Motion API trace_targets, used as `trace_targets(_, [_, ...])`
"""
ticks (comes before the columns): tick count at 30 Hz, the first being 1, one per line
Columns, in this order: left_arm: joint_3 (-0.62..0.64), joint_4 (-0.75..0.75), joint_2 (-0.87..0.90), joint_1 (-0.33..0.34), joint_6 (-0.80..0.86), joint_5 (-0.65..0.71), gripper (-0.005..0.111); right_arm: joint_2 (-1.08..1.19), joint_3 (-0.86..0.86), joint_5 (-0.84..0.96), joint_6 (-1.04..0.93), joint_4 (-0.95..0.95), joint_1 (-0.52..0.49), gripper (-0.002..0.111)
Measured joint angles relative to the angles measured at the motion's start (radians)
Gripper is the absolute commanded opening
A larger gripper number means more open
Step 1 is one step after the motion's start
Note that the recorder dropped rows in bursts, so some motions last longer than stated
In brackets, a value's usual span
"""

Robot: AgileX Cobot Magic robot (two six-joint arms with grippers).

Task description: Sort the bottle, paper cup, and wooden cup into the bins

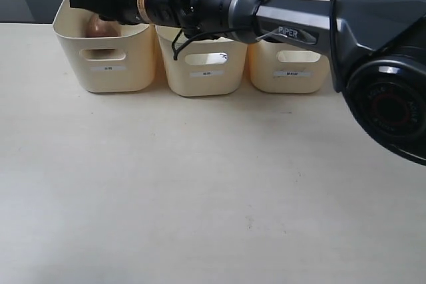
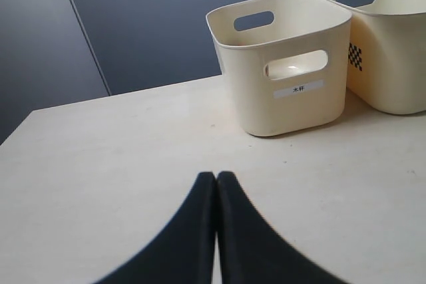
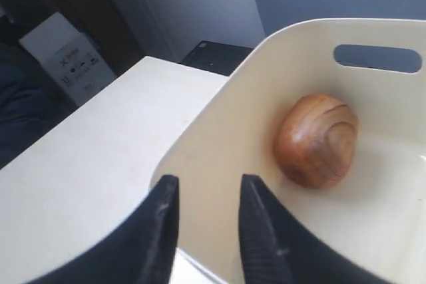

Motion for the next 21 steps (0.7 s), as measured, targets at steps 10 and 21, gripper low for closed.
trace_targets(10, [0.0, 0.0, 0.0, 0.0, 0.0, 0.0, 0.0, -0.199, 0.022, -0.225, 0.023, -0.071, 0.0, -0.001])
trace_targets(21, [0.0, 0.0, 0.0, 0.0, 0.0, 0.0, 0.0, -0.495, 0.29, -0.32, 0.03, -0.079, -0.103, -0.001])
